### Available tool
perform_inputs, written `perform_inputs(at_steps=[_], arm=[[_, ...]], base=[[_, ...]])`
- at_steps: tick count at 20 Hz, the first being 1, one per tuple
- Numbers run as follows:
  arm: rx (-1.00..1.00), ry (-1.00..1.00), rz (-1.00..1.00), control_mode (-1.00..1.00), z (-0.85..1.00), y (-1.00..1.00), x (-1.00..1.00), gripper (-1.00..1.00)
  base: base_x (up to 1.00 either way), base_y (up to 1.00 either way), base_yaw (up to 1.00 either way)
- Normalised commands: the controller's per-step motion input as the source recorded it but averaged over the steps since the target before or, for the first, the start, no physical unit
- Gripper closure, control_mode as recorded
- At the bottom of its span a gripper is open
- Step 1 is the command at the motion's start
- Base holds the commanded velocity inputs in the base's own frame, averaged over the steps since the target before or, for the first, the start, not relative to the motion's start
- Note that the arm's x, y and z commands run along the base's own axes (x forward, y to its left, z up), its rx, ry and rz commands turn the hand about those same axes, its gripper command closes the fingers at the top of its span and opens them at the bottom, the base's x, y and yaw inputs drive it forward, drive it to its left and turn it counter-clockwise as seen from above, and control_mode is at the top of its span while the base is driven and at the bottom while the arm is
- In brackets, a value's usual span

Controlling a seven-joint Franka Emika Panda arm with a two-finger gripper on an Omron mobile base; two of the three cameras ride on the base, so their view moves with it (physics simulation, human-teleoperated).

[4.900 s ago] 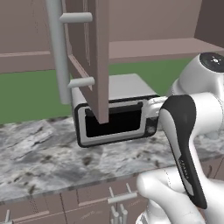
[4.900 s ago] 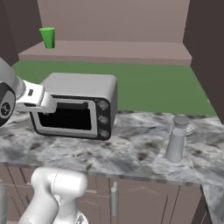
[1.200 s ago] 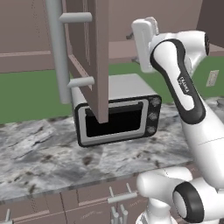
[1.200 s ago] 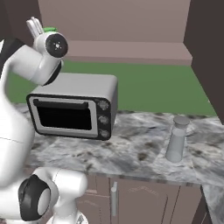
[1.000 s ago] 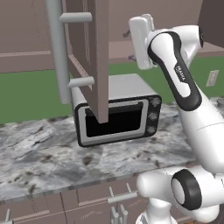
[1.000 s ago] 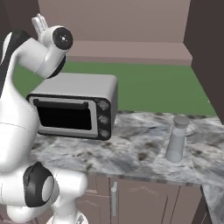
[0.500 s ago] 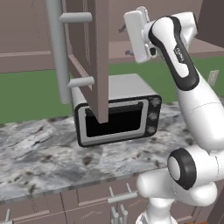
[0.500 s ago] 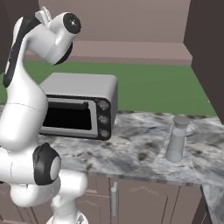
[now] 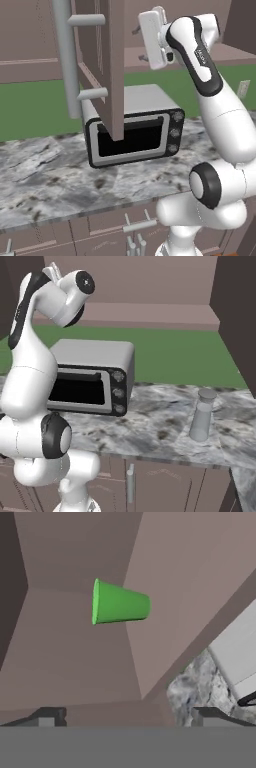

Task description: There is a tray on the dining counter. Grab the cup, mug, and pitcher and place them on the tray. The pitcher may be placed next to the tray if it cannot fit the tray.

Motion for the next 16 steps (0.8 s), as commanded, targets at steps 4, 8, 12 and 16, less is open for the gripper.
perform_inputs(at_steps=[4,8,12,16], arm=[[0.03,0.0,0.0,-1.0,0.0,0.17,0.32,-1.0],[0.02,0.01,0.0,-1.0,0.0,0.12,0.37,-1.0],[0.0,0.08,0.0,-1.0,0.0,0.19,0.31,-1.0],[0.0,0.05,0.0,-1.0,0.0,0.08,0.41,-1.0]], base=[[0.0,0.0,0.0],[0.0,0.0,0.0],[0.0,0.0,0.0],[0.0,0.0,0.0]])
